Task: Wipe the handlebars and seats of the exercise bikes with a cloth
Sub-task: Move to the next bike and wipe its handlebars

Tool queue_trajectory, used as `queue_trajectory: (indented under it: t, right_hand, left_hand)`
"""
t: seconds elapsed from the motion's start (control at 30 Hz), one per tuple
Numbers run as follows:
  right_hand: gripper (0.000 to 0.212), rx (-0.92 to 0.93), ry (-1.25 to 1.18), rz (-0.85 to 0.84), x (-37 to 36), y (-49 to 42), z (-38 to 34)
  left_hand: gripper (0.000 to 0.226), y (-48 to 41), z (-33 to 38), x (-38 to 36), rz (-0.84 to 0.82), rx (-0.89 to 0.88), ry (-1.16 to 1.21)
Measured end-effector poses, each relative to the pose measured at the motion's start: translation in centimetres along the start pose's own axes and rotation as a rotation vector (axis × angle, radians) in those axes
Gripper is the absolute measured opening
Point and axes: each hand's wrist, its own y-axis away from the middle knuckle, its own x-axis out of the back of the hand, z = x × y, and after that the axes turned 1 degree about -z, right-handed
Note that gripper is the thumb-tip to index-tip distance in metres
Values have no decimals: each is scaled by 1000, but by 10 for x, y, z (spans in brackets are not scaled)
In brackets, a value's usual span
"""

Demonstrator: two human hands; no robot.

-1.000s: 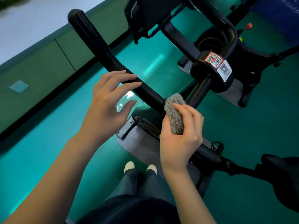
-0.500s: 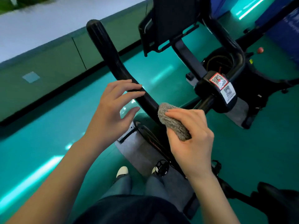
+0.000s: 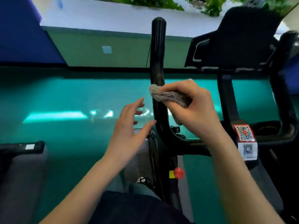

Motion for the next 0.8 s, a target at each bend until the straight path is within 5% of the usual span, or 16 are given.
queue_trajectory:
  t: [0.17,0.43,0.63,0.8]
  right_hand:
    - [24,266,247,-379,-6,-45,-1]
    - [23,462,400,-947,-4,-65,-20]
    - [17,525,593,-817,-21,-112,-18]
    - [27,557,672,-874,-24,-101,-20]
  left_hand:
    - [31,31,9,-33,115,310,265]
    - [20,30,12,-46,235,393,530]
    - [27,36,11,-52,260,415,587]
    - [27,36,9,-54,271,415,596]
